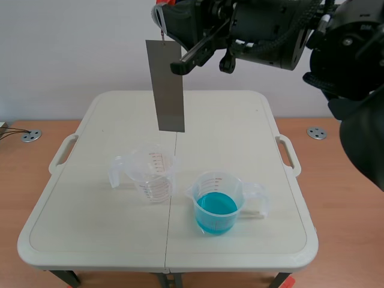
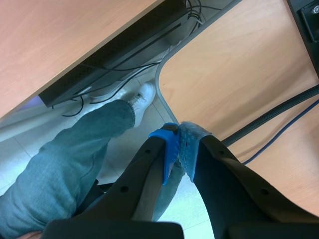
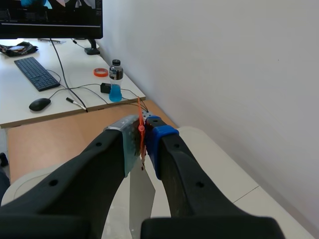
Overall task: Hold the metal plate by the orange handle, dip it into the blue solution, take it out and point at it, then put the plate back in the beaker on the left.
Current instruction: 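Put the plate into the left beaker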
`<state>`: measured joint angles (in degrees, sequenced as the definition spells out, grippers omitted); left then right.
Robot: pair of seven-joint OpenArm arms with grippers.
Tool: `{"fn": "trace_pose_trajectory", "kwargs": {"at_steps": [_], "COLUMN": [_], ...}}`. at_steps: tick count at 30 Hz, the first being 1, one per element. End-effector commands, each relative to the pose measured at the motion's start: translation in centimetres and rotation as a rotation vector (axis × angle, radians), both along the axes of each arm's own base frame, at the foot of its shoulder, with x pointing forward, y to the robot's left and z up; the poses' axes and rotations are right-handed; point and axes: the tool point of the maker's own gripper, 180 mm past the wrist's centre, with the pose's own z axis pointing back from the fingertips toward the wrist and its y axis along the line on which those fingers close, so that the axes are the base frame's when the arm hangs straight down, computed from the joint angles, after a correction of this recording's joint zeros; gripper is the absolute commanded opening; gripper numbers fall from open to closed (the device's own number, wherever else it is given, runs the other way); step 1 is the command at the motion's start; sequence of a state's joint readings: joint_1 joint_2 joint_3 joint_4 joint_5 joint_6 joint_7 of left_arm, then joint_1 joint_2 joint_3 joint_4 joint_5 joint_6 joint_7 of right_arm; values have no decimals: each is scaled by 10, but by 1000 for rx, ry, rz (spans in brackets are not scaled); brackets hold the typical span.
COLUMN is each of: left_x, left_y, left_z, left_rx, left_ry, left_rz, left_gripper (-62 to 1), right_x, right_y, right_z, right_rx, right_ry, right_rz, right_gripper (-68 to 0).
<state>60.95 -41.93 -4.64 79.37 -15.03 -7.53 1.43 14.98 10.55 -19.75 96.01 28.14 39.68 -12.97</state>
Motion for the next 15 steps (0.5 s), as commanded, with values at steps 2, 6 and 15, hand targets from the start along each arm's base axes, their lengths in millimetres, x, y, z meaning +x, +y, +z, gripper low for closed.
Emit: {"fn": "trace_pose_trajectory", "kwargs": {"at_steps": [2, 6, 15], "left_x": [5, 5, 4], "left_y": [-3, -3, -3], "left_z": [3, 3, 2], "left_rx": [-12, -12, -7], "left_ry": [-18, -18, -12], "left_rz": [1, 1, 2], "left_gripper": [-591, -591, -591], "right_x": [4, 7, 5], "right_y": [5, 13, 32], "right_z": [13, 5, -12], "right_rx": [35, 35, 31], "right_ry": [-21, 9, 67], "right_rz": [17, 32, 73], "right_gripper": [-660, -660, -660]}}
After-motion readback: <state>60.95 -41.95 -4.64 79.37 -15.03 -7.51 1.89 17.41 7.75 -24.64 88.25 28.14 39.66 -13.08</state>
